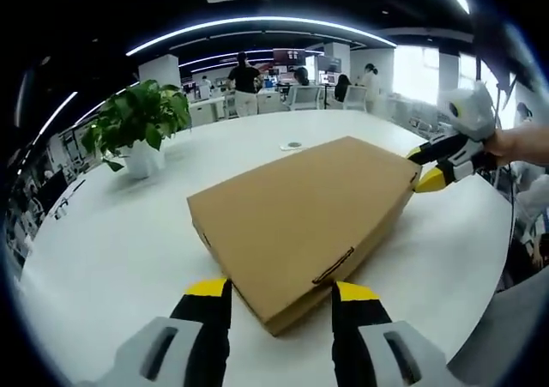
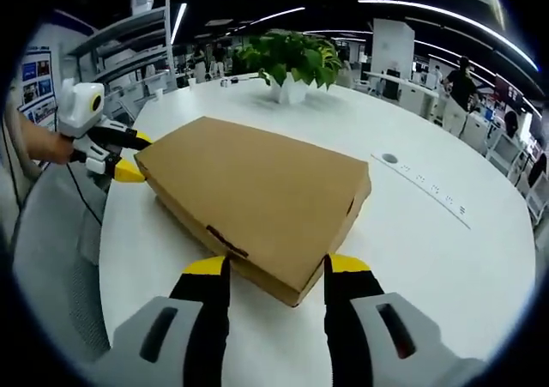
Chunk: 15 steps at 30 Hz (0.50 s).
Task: Operate the shoe box by opening the lid, removing the specified soft item, and placing it in the target area until the item is outside and the box remains undamaged.
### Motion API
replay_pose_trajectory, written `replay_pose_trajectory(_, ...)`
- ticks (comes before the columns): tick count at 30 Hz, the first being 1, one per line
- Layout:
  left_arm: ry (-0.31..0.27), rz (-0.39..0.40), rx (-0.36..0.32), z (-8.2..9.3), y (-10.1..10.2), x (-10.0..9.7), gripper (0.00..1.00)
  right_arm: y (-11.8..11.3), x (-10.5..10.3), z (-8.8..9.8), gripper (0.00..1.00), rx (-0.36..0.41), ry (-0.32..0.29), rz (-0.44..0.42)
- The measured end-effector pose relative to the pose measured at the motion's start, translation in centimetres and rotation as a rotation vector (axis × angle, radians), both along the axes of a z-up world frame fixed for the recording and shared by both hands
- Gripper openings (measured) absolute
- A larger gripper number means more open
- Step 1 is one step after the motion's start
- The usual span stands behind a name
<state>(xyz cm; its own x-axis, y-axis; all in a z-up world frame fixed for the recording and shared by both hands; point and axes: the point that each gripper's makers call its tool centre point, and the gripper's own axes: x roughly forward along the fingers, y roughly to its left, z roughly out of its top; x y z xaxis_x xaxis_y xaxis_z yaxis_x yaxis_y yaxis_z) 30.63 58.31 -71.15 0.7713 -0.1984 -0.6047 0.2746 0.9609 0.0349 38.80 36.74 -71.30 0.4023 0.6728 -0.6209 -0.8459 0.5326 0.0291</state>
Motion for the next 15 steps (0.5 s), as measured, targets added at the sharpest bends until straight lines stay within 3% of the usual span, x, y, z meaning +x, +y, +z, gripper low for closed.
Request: replay_pose_trajectory(15,0.036,-0.063,0.013,-0.1,1.9,-1.4,0.46,1.3,-2.9,0.0,0.39,-0.003,0.004,-0.062)
